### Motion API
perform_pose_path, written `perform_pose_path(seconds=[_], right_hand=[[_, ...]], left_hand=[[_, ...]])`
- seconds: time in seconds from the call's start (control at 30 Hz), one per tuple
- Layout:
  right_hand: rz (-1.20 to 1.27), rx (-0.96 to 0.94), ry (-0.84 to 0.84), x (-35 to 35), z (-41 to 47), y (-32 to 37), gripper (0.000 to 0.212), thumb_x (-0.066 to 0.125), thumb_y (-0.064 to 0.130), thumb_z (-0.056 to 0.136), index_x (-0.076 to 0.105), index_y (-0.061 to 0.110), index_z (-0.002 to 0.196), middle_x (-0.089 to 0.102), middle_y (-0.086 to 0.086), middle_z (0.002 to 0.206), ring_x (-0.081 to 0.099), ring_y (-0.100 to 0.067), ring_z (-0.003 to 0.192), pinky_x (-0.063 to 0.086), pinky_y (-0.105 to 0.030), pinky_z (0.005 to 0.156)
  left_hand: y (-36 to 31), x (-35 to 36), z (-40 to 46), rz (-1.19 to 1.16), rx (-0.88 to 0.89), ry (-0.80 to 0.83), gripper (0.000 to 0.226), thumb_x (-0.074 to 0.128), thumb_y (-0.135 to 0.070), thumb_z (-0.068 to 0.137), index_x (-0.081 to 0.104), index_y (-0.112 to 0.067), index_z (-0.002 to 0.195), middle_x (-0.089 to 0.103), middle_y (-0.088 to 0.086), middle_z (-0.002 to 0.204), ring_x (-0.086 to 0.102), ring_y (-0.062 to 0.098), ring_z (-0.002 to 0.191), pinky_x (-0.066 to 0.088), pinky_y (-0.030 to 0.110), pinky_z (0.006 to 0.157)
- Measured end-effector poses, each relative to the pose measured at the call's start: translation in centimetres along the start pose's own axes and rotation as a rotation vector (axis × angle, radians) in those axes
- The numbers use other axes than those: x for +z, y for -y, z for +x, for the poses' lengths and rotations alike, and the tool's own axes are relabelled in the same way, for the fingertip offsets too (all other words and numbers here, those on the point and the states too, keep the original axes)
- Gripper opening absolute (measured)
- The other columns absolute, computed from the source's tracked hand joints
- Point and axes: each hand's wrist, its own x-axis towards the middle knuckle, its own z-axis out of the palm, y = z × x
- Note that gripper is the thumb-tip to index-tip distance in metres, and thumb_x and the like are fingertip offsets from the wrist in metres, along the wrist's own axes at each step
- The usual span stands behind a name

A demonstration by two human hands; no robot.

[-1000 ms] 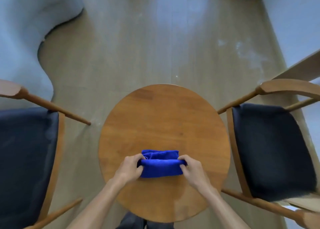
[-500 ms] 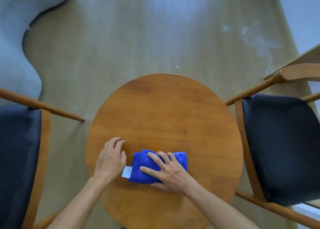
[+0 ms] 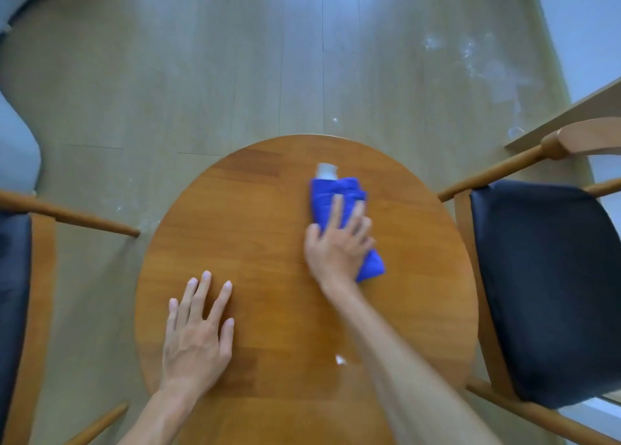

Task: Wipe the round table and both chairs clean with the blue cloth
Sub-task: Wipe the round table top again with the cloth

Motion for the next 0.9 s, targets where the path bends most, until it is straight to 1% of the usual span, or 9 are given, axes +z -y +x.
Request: perform_pose_path(seconds=[0.07, 0.17, 0.23, 0.3, 0.43, 0.53, 0.63, 0.77, 0.9], right_hand=[[0.051, -0.358, 0.154, 1.1, -2.4, 6.0, 0.071, 0.05, 0.04, 0.085, 0.025, 0.023, 0.15, 0.014, -0.02, 0.157, 0.023, -0.04, 0.138, 0.027, -0.055, 0.105], [0.045, -0.948, 0.313, 1.2, -3.0, 8.0, 0.064, 0.058, 0.039, 0.085, 0.038, 0.029, 0.145, 0.025, -0.014, 0.156, 0.033, -0.036, 0.135, 0.037, -0.048, 0.098], [0.073, -1.005, 0.254, 0.6, 0.1, 5.9, 0.056, 0.059, 0.038, 0.087, 0.045, 0.03, 0.141, 0.033, -0.01, 0.153, 0.04, -0.032, 0.133, 0.041, -0.044, 0.092], [0.067, -0.721, 0.128, -0.1, 4.8, 2.6, 0.054, 0.057, 0.039, 0.09, 0.043, 0.029, 0.142, 0.032, -0.01, 0.153, 0.039, -0.031, 0.134, 0.041, -0.045, 0.093], [0.052, 0.144, 0.055, -2.5, 11.3, -6.6, 0.061, 0.044, 0.043, 0.096, 0.021, 0.025, 0.15, 0.015, -0.013, 0.157, 0.024, -0.036, 0.138, 0.031, -0.053, 0.102], [0.07, 0.363, 0.02, -1.9, 9.1, -6.4, 0.066, 0.045, 0.042, 0.095, 0.018, 0.019, 0.151, 0.011, -0.019, 0.157, 0.019, -0.04, 0.14, 0.027, -0.056, 0.103], [0.029, 0.099, 0.051, 0.0, 3.9, 0.9, 0.07, 0.045, 0.046, 0.093, 0.019, 0.018, 0.152, 0.009, -0.021, 0.158, 0.014, -0.039, 0.143, 0.024, -0.054, 0.107], [0.015, -0.523, 0.149, 2.1, -6.7, 8.2, 0.069, 0.05, 0.046, 0.084, 0.033, 0.023, 0.147, 0.022, -0.019, 0.156, 0.025, -0.038, 0.142, 0.033, -0.055, 0.107], [0.018, -1.133, 0.307, 1.0, -9.8, 2.7, 0.066, 0.055, 0.039, 0.081, 0.038, 0.028, 0.144, 0.025, -0.013, 0.156, 0.03, -0.033, 0.141, 0.035, -0.049, 0.107]], left_hand=[[0.1, -0.2, 0.1, 0.046, 0.016, 0.036, 0.077, 0.015, -0.066, 0.091, 0.051, -0.018, 0.139, 0.034, 0.014, 0.153, 0.03, 0.032, 0.142, 0.027, 0.057, 0.111], [0.5, -0.2, 0.0, 0.066, 0.03, 0.051, 0.097, 0.006, -0.08, 0.082, 0.055, -0.015, 0.136, 0.037, 0.016, 0.151, 0.029, 0.03, 0.141, 0.032, 0.058, 0.107], [0.6, -0.4, 0.1, 0.073, 0.037, 0.077, 0.097, 0.008, -0.083, 0.081, 0.055, -0.017, 0.135, 0.039, 0.014, 0.15, 0.03, 0.028, 0.138, 0.033, 0.063, 0.102], [0.4, -0.8, 0.3, 0.084, 0.038, 0.105, 0.096, 0.008, -0.083, 0.08, 0.055, -0.019, 0.134, 0.042, 0.013, 0.149, 0.032, 0.028, 0.137, 0.032, 0.068, 0.098], [0.3, -1.3, 0.5, 0.081, 0.03, 0.127, 0.097, 0.004, -0.081, 0.081, 0.059, -0.018, 0.131, 0.045, 0.015, 0.146, 0.031, 0.028, 0.135, 0.039, 0.07, 0.093], [0.2, -1.7, 0.3, 0.1, 0.039, 0.112, 0.096, 0.001, -0.079, 0.083, 0.059, -0.019, 0.131, 0.047, 0.014, 0.145, 0.029, 0.028, 0.135, 0.04, 0.067, 0.094], [0.1, -1.8, 0.1, 0.032, 0.059, 0.056, 0.088, 0.016, -0.079, 0.082, 0.057, -0.02, 0.133, 0.046, 0.012, 0.146, 0.032, 0.029, 0.138, 0.03, 0.062, 0.102], [0.4, -2.3, 0.7, -0.464, -0.195, -0.267, 0.057, 0.048, -0.039, 0.082, 0.059, 0.001, 0.122, 0.051, 0.019, 0.137, 0.047, 0.039, 0.128, 0.029, 0.053, 0.111], [2.1, -3.7, 1.0, -0.574, -0.343, -0.39, 0.045, 0.046, -0.021, 0.085, 0.055, 0.006, 0.121, 0.051, 0.024, 0.132, 0.044, 0.039, 0.126, 0.029, 0.048, 0.11]])
